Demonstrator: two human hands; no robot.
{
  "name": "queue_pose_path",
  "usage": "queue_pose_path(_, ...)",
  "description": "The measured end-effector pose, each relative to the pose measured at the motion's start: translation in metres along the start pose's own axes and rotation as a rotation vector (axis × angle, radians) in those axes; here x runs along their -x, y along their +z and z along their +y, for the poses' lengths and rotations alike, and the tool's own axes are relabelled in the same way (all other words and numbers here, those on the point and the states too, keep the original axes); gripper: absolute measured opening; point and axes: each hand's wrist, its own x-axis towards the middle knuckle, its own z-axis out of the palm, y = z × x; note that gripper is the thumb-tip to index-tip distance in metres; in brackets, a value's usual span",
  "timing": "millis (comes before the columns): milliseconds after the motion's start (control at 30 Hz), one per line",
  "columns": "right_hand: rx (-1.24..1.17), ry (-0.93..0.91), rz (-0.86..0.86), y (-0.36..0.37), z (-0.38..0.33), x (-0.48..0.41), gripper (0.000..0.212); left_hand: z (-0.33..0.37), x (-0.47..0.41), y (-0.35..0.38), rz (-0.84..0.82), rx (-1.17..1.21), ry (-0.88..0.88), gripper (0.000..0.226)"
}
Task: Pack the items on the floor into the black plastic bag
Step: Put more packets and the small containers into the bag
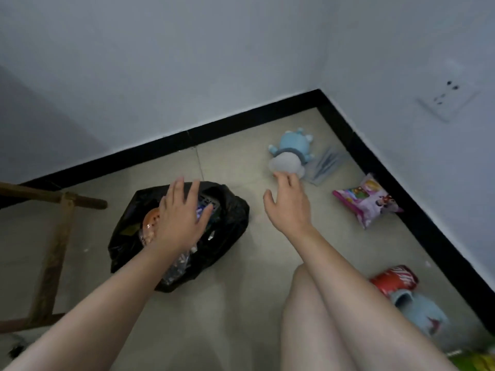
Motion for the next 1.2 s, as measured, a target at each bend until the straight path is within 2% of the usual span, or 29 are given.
queue_pose_path(133, 0.055, 0.101, 0.024, -0.047, 0.057, 0.011, 0.053, 0.075, -0.025, -0.005, 0.023, 0.053, 0.061, 0.070)
queue_pose_path(300, 0.082, 0.296, 0.033, -0.086, 0.127, 0.026, 0.057, 0.155, -0.044, 0.012, -0.031, 0.051, 0.217, 0.072)
queue_pose_path(400, 0.102, 0.390, 0.015, -0.092, 0.156, 0.032, 0.063, 0.184, -0.057, 0.027, -0.056, 0.020, 0.340, 0.072)
queue_pose_path(533, 0.148, 0.488, -0.099, -0.080, 0.187, 0.024, 0.070, 0.200, -0.079, 0.062, -0.108, -0.015, 0.462, 0.072)
queue_pose_path(800, 0.411, 0.491, -0.196, -0.060, 0.258, -0.016, 0.081, 0.219, -0.138, 0.156, -0.238, -0.066, 0.615, 0.073)
queue_pose_path(1033, 0.470, 0.451, -0.364, 0.000, 0.298, -0.025, 0.080, 0.256, -0.192, 0.229, -0.297, 0.049, 0.572, 0.073)
queue_pose_path(1200, 0.503, 0.423, -0.283, 0.017, 0.309, -0.023, 0.081, 0.264, -0.216, 0.264, -0.406, 0.011, 0.503, 0.075)
